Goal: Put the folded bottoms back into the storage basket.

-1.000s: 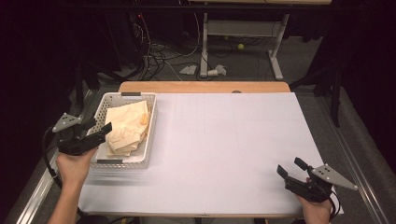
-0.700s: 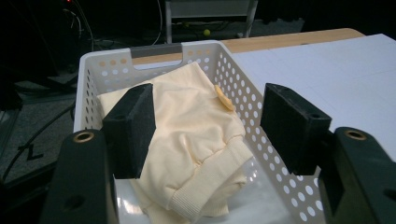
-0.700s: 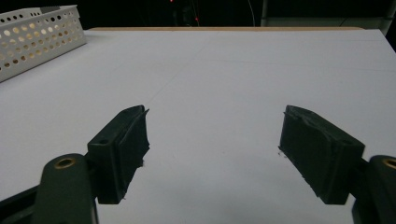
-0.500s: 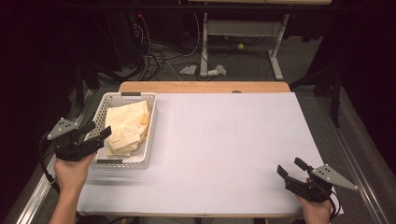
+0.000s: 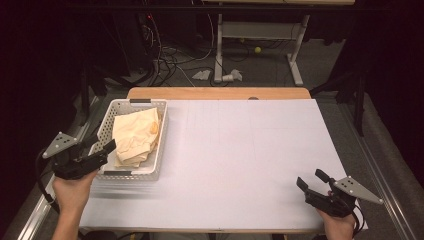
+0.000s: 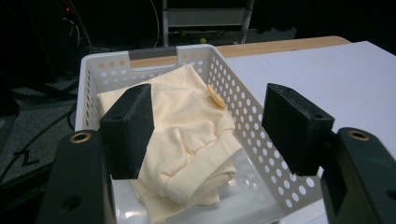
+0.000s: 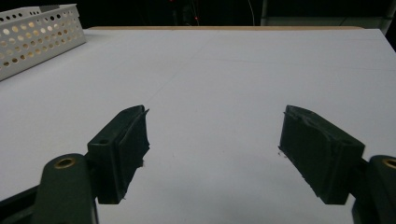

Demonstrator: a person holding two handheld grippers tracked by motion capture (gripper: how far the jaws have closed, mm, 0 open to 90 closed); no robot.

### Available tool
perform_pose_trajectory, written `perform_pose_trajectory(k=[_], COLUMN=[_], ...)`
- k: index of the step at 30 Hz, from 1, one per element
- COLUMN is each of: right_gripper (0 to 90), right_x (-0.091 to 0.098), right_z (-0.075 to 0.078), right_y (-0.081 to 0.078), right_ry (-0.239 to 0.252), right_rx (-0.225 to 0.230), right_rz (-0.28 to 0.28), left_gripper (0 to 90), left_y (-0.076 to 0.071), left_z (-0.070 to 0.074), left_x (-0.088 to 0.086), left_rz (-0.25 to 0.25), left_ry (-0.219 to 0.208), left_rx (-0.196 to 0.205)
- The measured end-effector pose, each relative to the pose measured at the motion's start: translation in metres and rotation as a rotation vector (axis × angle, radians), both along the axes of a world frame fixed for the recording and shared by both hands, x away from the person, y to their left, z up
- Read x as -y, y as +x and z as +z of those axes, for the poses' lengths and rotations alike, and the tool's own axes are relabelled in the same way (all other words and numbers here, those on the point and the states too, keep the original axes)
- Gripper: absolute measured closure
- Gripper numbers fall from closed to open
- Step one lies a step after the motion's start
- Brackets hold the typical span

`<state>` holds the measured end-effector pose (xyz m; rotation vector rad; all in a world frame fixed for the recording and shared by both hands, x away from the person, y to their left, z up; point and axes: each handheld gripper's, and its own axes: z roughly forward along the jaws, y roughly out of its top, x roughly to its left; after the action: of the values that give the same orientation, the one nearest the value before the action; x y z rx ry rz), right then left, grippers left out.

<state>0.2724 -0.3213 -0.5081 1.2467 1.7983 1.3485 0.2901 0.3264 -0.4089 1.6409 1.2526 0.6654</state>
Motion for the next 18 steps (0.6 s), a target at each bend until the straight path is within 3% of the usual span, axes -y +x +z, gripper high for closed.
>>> perform_pose_trajectory(k=[18], right_gripper=[24.5], right_x=[0.0], right_z=[0.0], right_y=[0.0], right_ry=[0.001], right_rx=[0.001], right_rz=[-0.001], left_gripper=[31.6], left_y=[-0.015], left_z=[-0.007], left_x=[0.002], left_rz=[-0.01], left_ry=[-0.003], left_rx=[0.01])
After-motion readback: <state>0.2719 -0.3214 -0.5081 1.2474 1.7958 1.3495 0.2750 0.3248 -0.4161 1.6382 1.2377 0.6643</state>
